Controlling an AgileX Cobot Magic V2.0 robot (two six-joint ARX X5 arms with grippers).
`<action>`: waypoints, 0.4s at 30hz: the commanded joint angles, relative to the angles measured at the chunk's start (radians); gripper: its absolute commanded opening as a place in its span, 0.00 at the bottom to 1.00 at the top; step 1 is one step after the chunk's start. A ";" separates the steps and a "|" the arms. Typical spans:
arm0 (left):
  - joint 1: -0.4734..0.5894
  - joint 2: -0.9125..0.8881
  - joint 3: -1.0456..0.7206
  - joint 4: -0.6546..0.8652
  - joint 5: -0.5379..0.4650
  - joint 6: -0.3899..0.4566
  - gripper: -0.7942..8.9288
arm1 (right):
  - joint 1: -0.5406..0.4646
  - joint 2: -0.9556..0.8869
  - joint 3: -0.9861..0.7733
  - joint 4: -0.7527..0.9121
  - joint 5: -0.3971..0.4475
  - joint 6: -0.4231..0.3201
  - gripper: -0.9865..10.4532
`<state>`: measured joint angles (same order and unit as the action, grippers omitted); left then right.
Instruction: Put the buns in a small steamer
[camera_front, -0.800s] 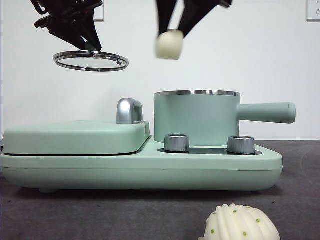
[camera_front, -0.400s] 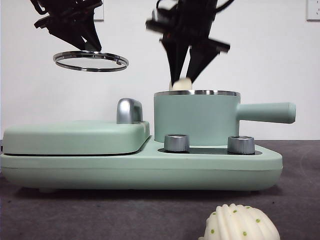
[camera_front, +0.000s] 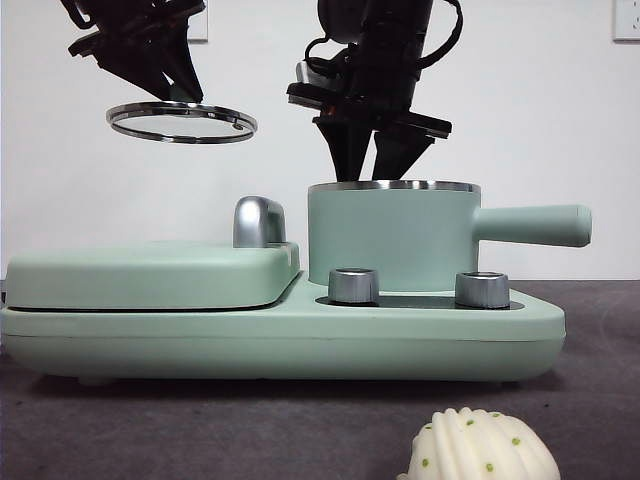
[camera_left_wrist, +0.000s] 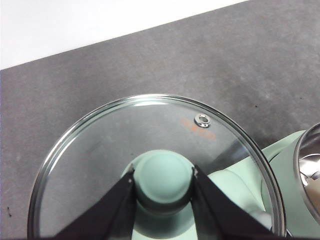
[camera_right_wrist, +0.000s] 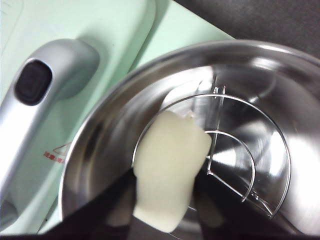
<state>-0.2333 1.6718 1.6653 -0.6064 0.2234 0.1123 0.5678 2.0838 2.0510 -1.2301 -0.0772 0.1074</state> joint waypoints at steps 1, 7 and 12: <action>-0.002 -0.011 0.035 0.023 0.005 0.011 0.10 | 0.003 0.022 0.032 0.002 0.003 -0.010 0.34; -0.002 -0.011 0.035 0.023 0.005 0.010 0.10 | -0.002 0.022 0.032 0.003 0.007 0.008 0.43; -0.002 -0.011 0.035 0.023 0.005 0.010 0.10 | -0.002 0.022 0.032 0.003 0.007 0.017 0.46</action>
<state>-0.2333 1.6718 1.6653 -0.6064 0.2234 0.1123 0.5598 2.0838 2.0514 -1.2301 -0.0746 0.1123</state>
